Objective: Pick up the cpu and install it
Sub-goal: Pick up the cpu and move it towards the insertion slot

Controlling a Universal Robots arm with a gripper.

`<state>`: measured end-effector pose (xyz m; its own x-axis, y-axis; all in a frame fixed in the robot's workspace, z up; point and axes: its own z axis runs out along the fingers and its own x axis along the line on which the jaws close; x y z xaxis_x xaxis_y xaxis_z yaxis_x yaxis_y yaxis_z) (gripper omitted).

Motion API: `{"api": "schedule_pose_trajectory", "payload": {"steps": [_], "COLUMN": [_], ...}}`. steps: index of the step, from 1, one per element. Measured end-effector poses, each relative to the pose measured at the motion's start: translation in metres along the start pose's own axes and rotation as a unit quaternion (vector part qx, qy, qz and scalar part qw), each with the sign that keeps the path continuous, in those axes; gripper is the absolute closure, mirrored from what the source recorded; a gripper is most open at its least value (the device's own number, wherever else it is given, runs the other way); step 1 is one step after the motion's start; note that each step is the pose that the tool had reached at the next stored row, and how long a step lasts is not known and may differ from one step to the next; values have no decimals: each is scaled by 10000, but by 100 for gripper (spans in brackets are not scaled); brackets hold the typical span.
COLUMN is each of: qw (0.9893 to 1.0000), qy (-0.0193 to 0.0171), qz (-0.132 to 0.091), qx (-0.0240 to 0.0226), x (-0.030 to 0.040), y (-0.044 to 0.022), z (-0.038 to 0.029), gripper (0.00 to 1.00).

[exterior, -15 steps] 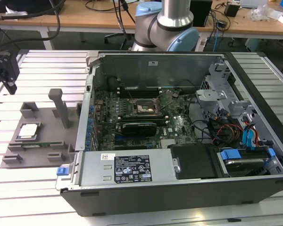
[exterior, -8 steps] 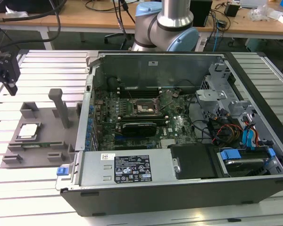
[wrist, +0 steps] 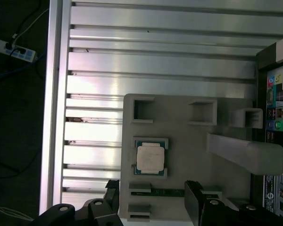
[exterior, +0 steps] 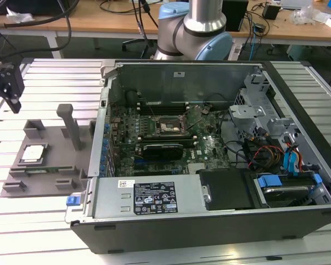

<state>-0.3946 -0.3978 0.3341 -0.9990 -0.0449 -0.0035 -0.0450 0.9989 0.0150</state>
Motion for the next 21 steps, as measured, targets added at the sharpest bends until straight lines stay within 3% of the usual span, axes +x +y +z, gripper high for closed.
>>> {"api": "schedule_pose_trajectory", "payload": {"steps": [21], "qw": [10000], "qy": [0], "qz": [0], "qx": [0], "x": [0], "y": [-1], "z": [85], "gripper": [34]}}
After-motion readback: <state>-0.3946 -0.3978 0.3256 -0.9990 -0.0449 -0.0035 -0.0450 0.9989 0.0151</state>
